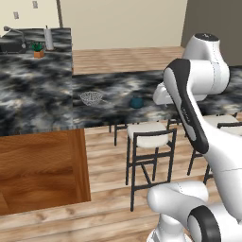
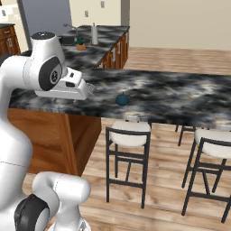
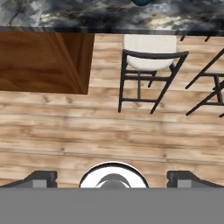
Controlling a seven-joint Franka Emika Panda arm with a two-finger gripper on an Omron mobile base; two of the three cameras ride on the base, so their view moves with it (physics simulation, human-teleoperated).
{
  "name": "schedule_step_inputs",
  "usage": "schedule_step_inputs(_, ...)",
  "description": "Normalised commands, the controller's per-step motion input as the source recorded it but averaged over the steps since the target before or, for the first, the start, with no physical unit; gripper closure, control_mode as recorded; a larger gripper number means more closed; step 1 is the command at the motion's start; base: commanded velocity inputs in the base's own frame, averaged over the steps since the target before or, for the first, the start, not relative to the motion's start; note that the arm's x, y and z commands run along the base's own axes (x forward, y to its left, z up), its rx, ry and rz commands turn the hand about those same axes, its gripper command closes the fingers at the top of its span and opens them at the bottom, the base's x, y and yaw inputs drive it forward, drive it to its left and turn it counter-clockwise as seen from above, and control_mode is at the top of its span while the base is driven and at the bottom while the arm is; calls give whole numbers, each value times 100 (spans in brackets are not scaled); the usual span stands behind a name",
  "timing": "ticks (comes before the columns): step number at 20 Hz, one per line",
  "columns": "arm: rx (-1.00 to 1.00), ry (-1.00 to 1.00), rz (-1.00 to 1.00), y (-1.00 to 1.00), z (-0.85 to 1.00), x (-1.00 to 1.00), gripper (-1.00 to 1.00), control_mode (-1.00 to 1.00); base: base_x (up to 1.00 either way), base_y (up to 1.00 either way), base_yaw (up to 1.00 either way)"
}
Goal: Pick the teapot and strainer and place them in the sink. Then turn on the water.
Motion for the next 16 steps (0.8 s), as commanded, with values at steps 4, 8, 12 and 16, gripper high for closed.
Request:
schedule_step_inputs(4, 0, 0, 0, 0, 0, 0, -100, 100, 0, 5, 0)
schedule_step_inputs(8, 0, 0, 0, 0, 0, 0, -100, 100, 7, 66, 0)
schedule_step_inputs(12, 0, 0, 0, 0, 0, 0, -100, 100, 28, 79, 0)
schedule_step_inputs(16, 0, 0, 0, 0, 0, 0, -100, 100, 32, 75, 0)
